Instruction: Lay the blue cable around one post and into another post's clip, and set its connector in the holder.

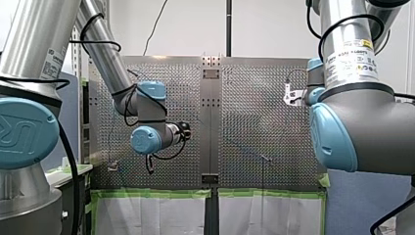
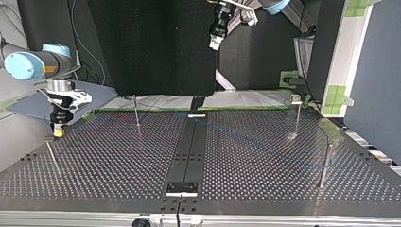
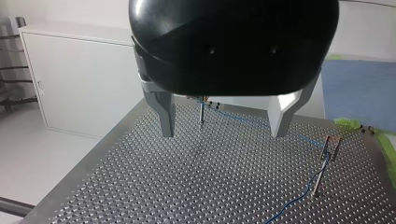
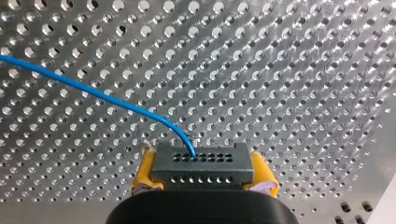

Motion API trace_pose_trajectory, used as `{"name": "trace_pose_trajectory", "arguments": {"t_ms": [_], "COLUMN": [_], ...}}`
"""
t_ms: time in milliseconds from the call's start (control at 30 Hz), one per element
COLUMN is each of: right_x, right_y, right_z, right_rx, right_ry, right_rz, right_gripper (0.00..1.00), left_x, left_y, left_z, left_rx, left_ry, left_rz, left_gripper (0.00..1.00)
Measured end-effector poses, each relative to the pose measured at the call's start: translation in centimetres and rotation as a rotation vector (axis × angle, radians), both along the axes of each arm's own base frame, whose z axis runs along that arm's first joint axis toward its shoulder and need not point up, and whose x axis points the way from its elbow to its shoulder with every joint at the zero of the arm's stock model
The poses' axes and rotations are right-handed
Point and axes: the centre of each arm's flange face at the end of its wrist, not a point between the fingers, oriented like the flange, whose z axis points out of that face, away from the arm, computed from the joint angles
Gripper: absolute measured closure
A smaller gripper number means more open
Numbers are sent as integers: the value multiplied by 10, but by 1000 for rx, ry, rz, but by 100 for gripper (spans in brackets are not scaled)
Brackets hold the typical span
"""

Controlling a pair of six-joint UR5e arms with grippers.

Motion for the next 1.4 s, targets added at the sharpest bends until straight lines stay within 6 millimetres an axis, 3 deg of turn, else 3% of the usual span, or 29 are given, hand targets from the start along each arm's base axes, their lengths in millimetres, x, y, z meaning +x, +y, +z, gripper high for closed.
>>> {"name": "trace_pose_trajectory", "arguments": {"t_ms": [933,1400], "right_x": [-31,-54], "right_y": [-8,-16], "right_z": [3,14], "right_rx": [51,85], "right_ry": [1,-6], "right_rz": [25,31], "right_gripper": [99,99], "left_x": [2,4], "left_y": [2,6], "left_z": [-1,-3], "left_rx": [6,24], "left_ry": [7,21], "left_rz": [8,17], "left_gripper": [0,0]}}
